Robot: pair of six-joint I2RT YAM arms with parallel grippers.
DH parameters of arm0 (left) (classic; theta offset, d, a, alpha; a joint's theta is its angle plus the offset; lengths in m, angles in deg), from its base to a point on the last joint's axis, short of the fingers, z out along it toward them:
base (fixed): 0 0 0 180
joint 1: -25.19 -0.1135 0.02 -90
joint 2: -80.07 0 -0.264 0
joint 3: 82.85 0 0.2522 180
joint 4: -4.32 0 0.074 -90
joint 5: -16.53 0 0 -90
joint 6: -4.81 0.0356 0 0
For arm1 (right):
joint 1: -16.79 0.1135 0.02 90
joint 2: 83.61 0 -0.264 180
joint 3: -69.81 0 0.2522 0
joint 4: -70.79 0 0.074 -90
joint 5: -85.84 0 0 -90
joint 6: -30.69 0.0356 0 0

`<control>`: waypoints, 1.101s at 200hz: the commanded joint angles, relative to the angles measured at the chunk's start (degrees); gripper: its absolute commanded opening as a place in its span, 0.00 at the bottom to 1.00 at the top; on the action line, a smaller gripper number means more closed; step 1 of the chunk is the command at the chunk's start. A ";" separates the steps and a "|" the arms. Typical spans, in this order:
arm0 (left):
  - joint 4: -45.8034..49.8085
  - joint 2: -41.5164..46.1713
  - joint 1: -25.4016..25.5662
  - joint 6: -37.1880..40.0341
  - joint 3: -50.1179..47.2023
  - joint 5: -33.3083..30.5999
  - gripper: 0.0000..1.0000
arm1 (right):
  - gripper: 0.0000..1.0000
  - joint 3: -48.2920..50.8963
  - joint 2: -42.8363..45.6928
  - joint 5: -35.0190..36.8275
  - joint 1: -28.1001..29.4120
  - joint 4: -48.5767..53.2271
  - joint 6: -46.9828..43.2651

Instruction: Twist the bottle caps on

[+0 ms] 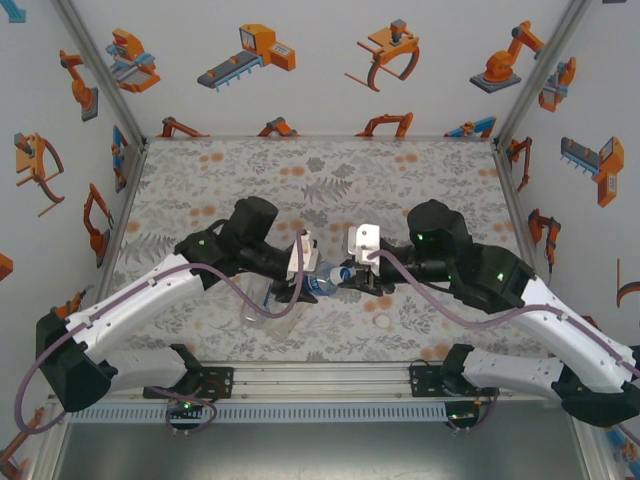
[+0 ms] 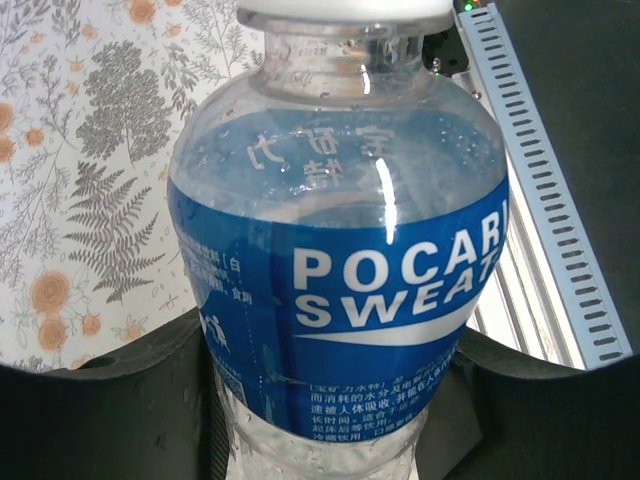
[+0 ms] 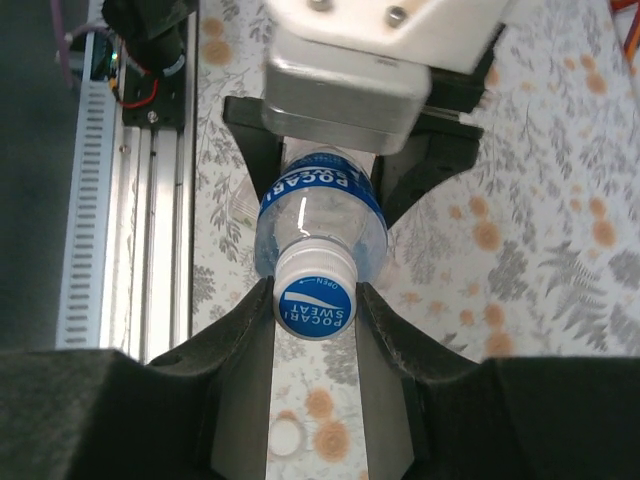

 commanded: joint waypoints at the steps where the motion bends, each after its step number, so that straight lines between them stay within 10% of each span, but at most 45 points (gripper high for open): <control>1: -6.49 0.39 0.17 -1.12 -1.30 -0.32 0.00 | 0.00 2.74 -0.34 10.83 0.22 -8.45 21.79; 63: -13.33 -3.20 0.20 -3.79 -2.09 -6.94 0.00 | 0.00 -0.06 -2.96 33.94 0.18 -1.72 75.75; 118: -15.29 -3.68 0.15 -4.91 -2.71 -9.84 0.00 | 0.00 -3.52 -5.27 38.84 0.17 2.25 77.52; 146: -16.56 -1.94 0.13 -5.90 -4.49 -12.99 0.42 | 0.00 -3.99 -5.65 40.13 0.20 2.24 73.48; 171: -16.83 -0.52 0.12 -6.43 -5.67 -15.76 1.00 | 0.00 -4.18 -5.89 40.87 -0.09 2.50 69.74; 220: -14.55 2.15 -0.35 -8.54 -6.09 -21.72 0.97 | 0.00 -4.61 -7.66 38.04 -6.35 3.51 60.42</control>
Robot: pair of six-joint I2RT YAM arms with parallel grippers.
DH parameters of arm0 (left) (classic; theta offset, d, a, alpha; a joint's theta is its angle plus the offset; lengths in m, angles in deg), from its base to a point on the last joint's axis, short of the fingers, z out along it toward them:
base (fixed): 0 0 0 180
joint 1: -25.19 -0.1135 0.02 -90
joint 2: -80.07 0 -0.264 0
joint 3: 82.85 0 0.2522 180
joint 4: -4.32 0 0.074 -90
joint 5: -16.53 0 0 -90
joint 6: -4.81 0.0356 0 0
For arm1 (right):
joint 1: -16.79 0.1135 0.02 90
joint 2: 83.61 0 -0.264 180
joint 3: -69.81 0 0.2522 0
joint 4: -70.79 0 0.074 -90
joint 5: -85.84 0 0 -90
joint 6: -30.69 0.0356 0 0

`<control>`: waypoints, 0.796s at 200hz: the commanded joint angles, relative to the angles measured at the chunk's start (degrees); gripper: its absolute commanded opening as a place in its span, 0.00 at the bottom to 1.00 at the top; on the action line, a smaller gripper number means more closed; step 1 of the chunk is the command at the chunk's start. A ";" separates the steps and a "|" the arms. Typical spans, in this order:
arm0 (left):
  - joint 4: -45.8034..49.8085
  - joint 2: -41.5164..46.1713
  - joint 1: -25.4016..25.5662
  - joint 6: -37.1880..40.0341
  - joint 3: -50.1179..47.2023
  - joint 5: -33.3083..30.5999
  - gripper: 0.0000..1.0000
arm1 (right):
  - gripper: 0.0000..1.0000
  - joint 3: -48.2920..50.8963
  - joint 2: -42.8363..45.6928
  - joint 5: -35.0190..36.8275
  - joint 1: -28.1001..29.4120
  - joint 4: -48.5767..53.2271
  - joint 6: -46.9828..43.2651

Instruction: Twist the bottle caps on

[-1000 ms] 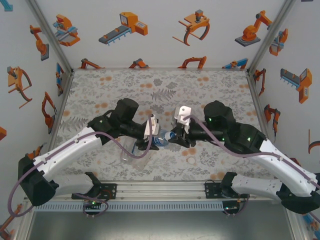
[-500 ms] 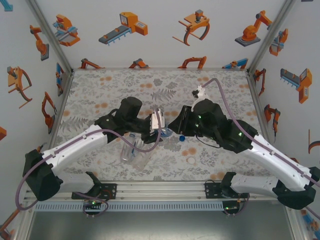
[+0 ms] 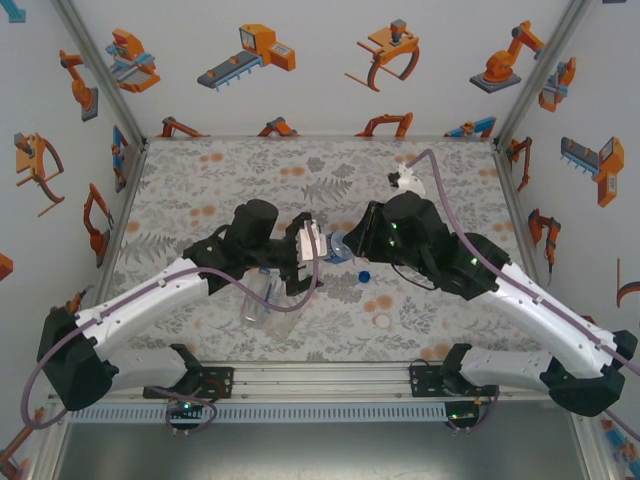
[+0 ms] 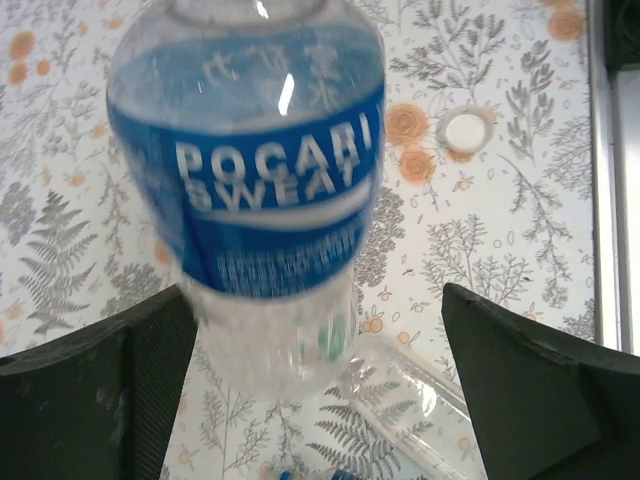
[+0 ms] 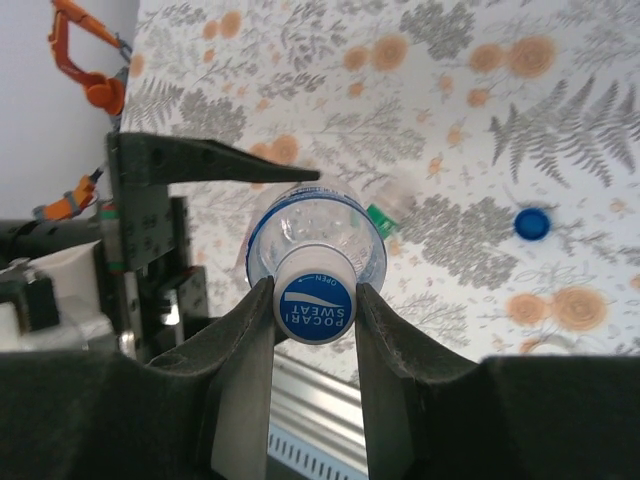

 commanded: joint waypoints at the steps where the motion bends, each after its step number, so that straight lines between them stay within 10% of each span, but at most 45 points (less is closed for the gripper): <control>1: 1.21 2.43 -0.25 -2.22 -0.07 -3.59 0.97 | 0.00 -2.21 -1.23 -0.83 -4.54 0.21 -7.03; 70: 5.36 8.13 -8.63 -18.68 -0.43 -4.81 0.97 | 0.00 -10.56 -15.04 -14.30 -20.13 0.63 -21.54; 159: 9.78 6.83 -14.13 -39.40 1.47 -16.59 0.97 | 0.00 -29.94 -40.05 -14.44 -30.87 2.26 -35.20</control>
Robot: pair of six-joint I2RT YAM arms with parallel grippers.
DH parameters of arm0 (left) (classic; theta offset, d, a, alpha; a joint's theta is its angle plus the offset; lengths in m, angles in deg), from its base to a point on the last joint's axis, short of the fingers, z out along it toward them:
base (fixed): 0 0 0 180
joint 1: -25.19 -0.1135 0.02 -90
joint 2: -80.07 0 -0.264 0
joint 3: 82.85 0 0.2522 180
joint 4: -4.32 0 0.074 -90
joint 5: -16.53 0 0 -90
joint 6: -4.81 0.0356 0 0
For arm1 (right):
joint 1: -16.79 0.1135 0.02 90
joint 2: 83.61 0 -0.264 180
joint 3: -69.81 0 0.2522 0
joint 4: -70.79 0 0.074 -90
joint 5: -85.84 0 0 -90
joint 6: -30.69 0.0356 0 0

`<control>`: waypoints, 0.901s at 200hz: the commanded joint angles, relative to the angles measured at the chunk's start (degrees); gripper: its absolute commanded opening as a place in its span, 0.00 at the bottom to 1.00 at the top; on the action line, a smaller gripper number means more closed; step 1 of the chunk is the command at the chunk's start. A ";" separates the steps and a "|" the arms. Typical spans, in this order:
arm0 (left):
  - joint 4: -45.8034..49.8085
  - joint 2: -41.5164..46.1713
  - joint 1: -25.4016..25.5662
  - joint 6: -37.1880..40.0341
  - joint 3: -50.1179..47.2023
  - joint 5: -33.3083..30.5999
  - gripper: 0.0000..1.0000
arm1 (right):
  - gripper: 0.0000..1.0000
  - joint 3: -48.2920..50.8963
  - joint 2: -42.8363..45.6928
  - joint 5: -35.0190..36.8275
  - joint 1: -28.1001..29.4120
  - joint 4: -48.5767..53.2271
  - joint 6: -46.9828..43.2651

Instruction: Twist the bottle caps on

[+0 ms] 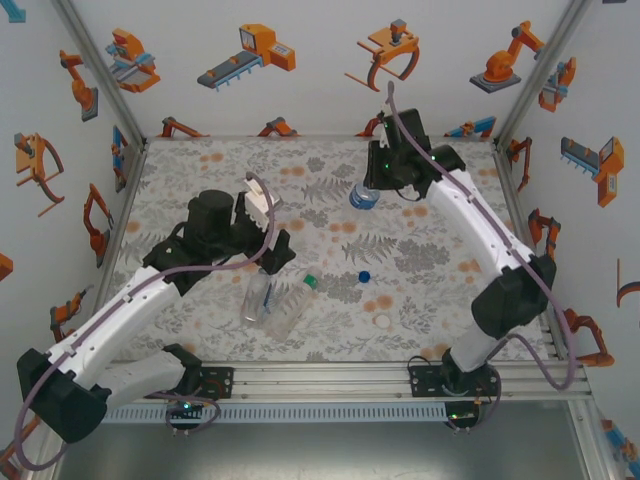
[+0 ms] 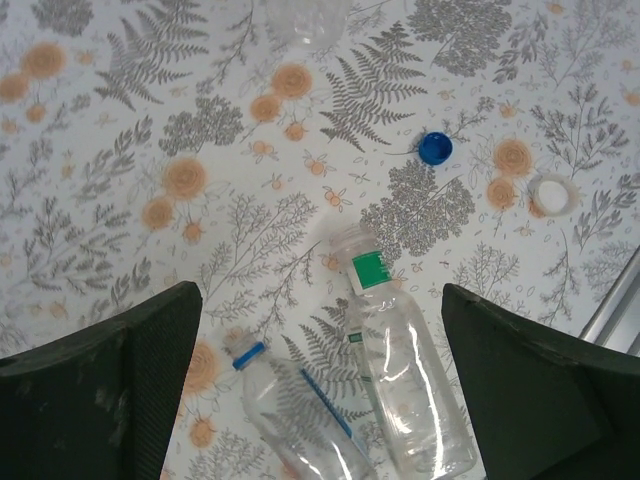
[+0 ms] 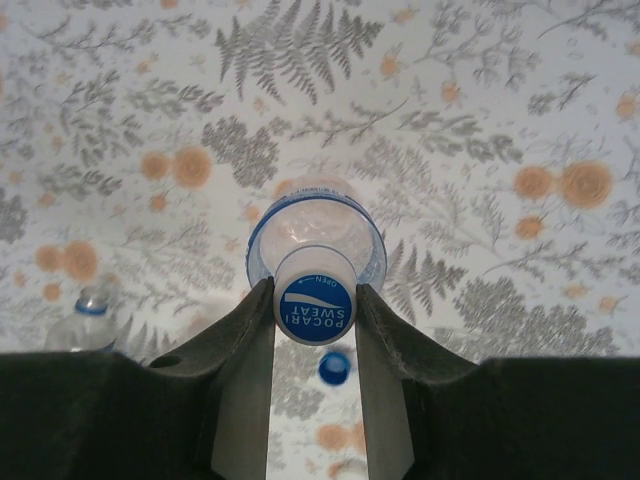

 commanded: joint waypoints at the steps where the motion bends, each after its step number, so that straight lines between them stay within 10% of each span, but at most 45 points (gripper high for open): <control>1: 4.05 -1.89 -1.45 -11.82 2.09 -5.24 0.97 | 0.00 -6.12 -5.81 0.47 -2.06 0.84 -6.43; 140: 9.86 -1.53 -2.80 -27.42 1.37 -10.48 0.97 | 0.00 -21.06 -25.58 4.39 -3.92 0.19 -11.67; 180: 8.84 -2.13 -6.14 -26.43 0.66 -2.22 0.97 | 0.30 -20.10 -25.80 4.55 -3.91 -0.17 -11.02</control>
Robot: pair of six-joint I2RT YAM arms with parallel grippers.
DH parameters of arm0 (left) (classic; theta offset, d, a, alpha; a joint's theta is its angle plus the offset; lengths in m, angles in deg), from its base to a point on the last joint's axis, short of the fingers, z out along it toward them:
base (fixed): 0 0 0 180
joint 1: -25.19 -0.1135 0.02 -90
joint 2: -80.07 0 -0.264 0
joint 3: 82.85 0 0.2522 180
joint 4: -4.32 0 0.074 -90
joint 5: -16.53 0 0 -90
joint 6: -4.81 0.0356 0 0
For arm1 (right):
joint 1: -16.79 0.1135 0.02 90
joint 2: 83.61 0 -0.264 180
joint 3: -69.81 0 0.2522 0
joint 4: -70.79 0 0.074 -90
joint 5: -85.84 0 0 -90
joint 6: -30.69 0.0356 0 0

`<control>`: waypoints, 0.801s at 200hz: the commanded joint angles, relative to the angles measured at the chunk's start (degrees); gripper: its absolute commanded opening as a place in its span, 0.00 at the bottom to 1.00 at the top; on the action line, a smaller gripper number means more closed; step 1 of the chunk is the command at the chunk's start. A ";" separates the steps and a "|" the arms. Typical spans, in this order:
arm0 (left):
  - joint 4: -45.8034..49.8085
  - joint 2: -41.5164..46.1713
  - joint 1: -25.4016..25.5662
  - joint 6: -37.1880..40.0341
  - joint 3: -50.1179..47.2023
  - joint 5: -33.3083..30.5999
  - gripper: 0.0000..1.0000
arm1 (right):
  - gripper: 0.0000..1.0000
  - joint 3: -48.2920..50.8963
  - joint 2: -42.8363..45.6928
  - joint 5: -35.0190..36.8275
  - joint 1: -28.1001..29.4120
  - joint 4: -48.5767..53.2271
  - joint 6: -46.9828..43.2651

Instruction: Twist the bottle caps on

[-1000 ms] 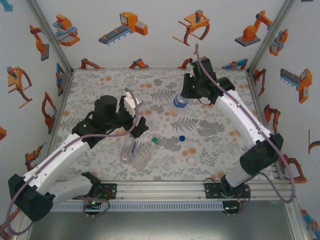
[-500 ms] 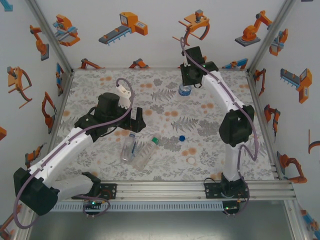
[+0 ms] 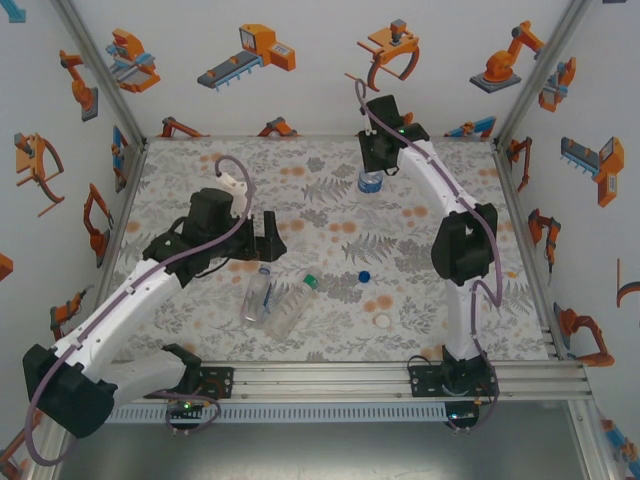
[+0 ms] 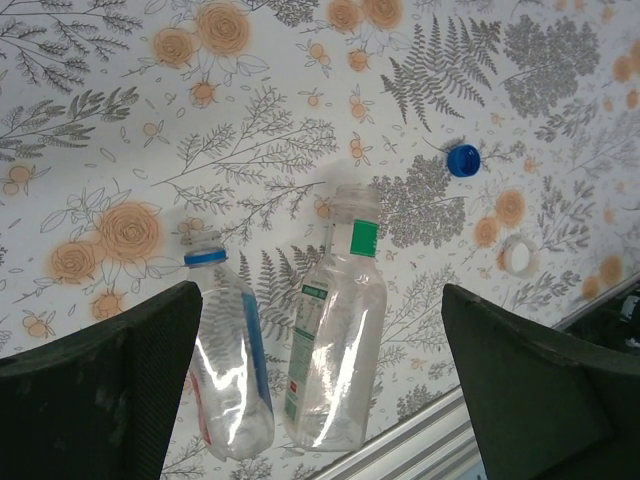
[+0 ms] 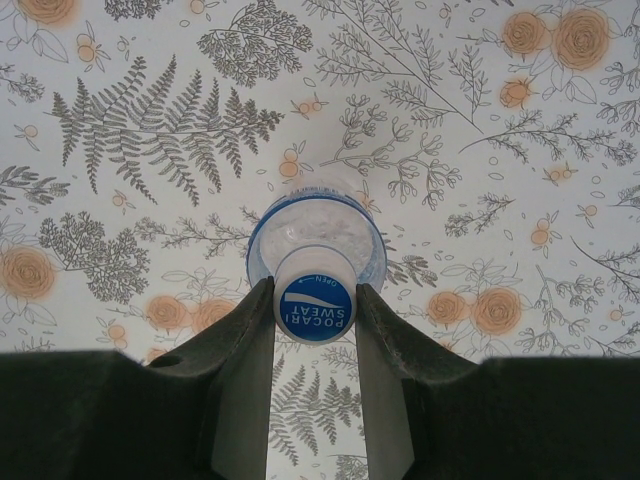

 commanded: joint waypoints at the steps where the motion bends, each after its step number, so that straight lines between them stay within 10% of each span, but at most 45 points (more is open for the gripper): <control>1: 0.24 -0.17 -2.07 -0.55 -0.44 5.52 0.97 | 0.32 -0.55 -0.70 0.06 -0.26 0.04 1.10; 44: 1.27 0.75 -4.50 3.60 -0.55 10.92 0.97 | 0.50 -1.27 0.19 0.04 -0.30 0.18 0.97; 160: 13.85 -8.93 -2.77 9.00 7.01 18.30 0.97 | 0.55 6.18 14.13 -3.78 -0.33 1.41 4.58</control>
